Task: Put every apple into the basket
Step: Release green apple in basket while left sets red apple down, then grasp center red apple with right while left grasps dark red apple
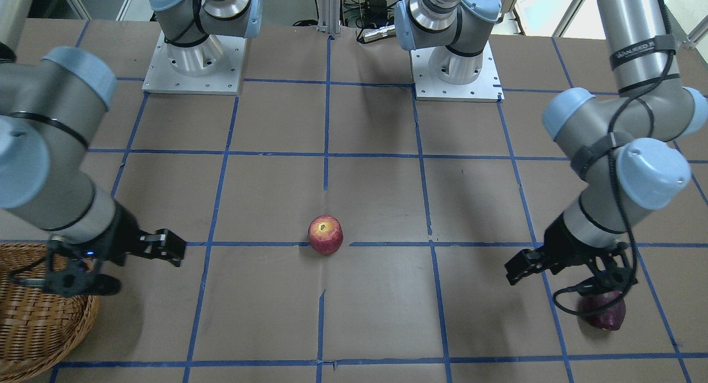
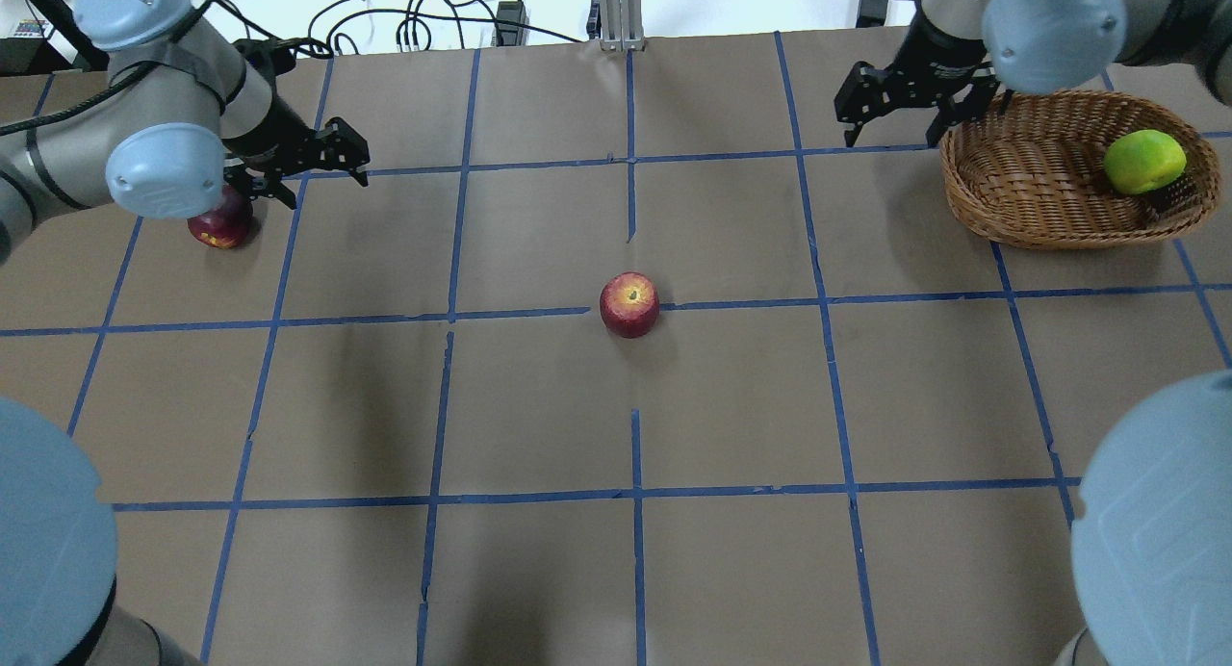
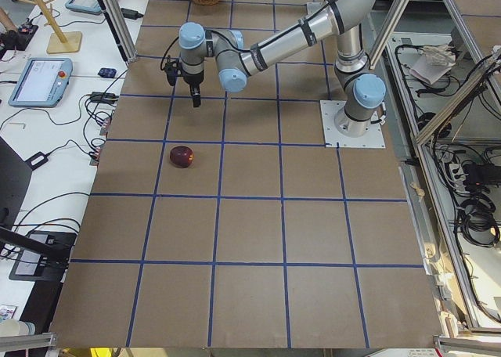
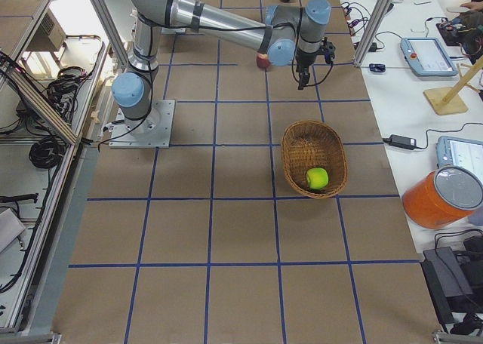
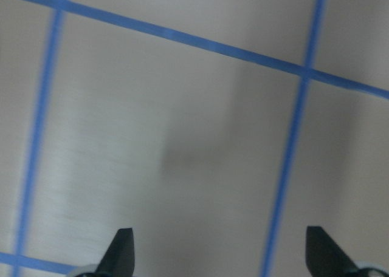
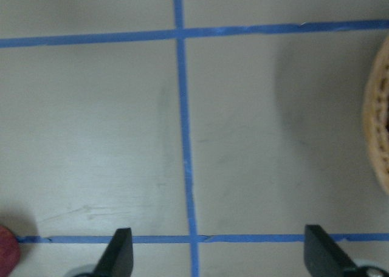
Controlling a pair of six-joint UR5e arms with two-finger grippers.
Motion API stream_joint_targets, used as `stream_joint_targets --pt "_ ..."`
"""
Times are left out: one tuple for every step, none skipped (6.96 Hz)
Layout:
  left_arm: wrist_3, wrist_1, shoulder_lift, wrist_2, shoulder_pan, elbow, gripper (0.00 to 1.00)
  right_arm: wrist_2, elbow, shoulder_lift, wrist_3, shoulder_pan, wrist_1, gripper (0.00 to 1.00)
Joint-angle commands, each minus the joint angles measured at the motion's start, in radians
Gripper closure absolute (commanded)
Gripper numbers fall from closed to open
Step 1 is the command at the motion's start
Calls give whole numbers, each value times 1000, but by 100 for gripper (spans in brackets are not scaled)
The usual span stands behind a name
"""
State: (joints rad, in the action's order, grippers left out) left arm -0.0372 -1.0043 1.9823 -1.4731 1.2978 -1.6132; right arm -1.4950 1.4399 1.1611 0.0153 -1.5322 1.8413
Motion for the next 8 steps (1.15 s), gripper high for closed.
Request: stream_joint_targets --pt "-200 -42 70 -9 -74 121 6 97 28 -15 290 -181 6 0" --pt "-334 -51 125 -13 -74 204 6 104 46 -23 413 -237 9 0" --pt "-509 -57 186 -85 -74 267 6 105 68 -50 428 -296 30 0" --pt "-658 -51 229 -131 -80 283 4 108 89 -81 463 -318 61 0" --pt "-752 -43 263 -134 -110 279 0 127 94 -104 488 -338 91 0" --pt "-757 -63 286 -136 -148 271 0 131 96 -130 508 -345 95 0" --pt "-753 -104 302 -141 -159 245 0 131 97 -142 508 -345 120 0" --pt "-748 -105 303 -163 -158 231 0 131 97 -155 508 -347 122 0"
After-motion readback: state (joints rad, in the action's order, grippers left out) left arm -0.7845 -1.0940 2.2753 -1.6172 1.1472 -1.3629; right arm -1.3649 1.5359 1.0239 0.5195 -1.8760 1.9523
